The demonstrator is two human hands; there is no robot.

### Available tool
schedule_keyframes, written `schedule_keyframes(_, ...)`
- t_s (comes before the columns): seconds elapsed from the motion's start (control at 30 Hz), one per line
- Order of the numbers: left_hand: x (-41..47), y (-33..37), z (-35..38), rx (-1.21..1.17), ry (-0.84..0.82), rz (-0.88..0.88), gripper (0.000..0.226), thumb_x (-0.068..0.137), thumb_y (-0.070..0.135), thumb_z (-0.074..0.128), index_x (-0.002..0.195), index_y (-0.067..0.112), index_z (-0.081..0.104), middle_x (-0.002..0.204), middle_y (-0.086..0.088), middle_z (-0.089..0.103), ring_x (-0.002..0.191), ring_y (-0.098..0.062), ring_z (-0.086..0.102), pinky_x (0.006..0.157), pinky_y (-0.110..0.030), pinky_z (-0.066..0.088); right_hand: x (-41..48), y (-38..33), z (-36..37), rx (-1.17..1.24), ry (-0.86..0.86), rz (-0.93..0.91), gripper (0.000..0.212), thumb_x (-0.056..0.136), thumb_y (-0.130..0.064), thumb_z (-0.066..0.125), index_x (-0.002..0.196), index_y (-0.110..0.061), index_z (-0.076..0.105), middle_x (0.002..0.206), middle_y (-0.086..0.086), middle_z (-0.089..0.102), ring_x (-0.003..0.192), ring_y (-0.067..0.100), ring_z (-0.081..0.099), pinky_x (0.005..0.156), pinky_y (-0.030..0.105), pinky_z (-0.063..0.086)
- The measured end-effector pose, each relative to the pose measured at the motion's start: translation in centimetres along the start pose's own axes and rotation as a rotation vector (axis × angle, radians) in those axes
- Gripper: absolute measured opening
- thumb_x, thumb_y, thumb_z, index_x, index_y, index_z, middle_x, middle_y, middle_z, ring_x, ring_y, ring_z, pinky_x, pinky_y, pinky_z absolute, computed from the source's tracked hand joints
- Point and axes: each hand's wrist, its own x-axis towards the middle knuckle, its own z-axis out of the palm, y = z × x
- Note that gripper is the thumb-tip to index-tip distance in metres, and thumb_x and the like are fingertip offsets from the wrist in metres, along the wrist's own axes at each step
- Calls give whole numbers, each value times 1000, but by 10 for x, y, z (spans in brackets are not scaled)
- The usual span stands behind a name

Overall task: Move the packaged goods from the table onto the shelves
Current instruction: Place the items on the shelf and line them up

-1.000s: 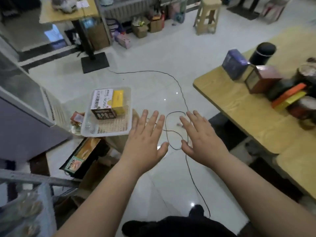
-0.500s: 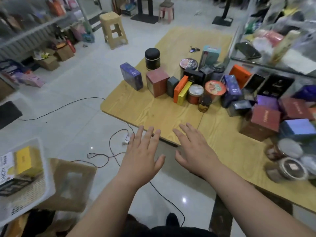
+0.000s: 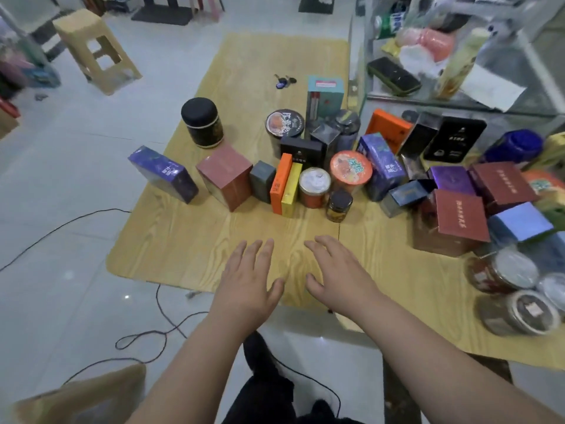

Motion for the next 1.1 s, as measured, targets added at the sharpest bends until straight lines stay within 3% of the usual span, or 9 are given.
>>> schedule_keyframes(0.1,48,-25,-8,-66,-10,25,72,96,51,39,157,15,30,152,-12,43,142,-31,38,114,-43,36,53,-8,5,88,-8,161,66,93,-36,59,152,-19,36,151,3,38,140,21,37,111,33,35)
schedule_keyframes(0.2,98,-43,-13,-122,-77,22,68,100,41,51,159,23,22,152,-7,37,138,-24,39,107,-35,39,106,-13,16,176,8,322,71,90,-40,63,152,-18,33,148,4,41,135,23,43,106,37,42)
schedule_keyframes(0.3,145,-52,-12,-152,-89,-8,59,99,41,52,151,25,29,137,-5,48,121,-26,54,91,-38,50,151,-13,32,265,41,480,77,87,-43,69,151,-20,34,145,4,44,131,23,48,104,38,45)
schedule_keyframes(0.43,199,-47,-6,-46,-152,-68,36,97,52,50,113,20,46,102,-1,62,85,-23,62,67,-38,52,189,-3,51,312,34,598,82,88,-36,72,154,-14,30,148,10,42,136,28,43,109,40,40)
schedule_keyframes(0.53,226,-40,-1,49,-217,-113,42,96,62,46,90,20,46,76,4,55,65,-15,54,57,-32,46,203,7,65,299,19,600,67,92,-19,65,151,-14,34,144,10,48,132,28,44,103,35,39)
schedule_keyframes(0.63,244,-36,6,35,-204,-146,46,97,65,42,81,22,49,74,4,58,64,-15,56,56,-31,48,210,14,75,336,46,569,55,90,-19,66,141,-19,45,133,6,57,120,27,55,91,35,46)
schedule_keyframes(0.73,251,-33,9,28,-184,-174,43,98,60,40,79,22,49,75,3,57,63,-15,53,53,-30,39,213,18,78,399,94,552,48,90,-31,67,134,-20,53,126,5,61,113,25,58,90,38,51)
schedule_keyframes(0.97,206,-36,18,-133,-222,-188,30,96,53,49,81,27,50,72,7,54,67,-17,54,55,-30,39,171,12,86,569,156,498,36,88,-41,67,121,-27,63,111,-6,61,105,13,57,79,27,43)
schedule_keyframes(1.1,166,-52,12,-338,-218,-259,26,91,44,57,76,23,54,69,3,59,62,-15,57,53,-31,37,128,26,76,786,238,568,14,80,-35,64,91,-26,65,87,-8,62,79,8,58,68,30,45)
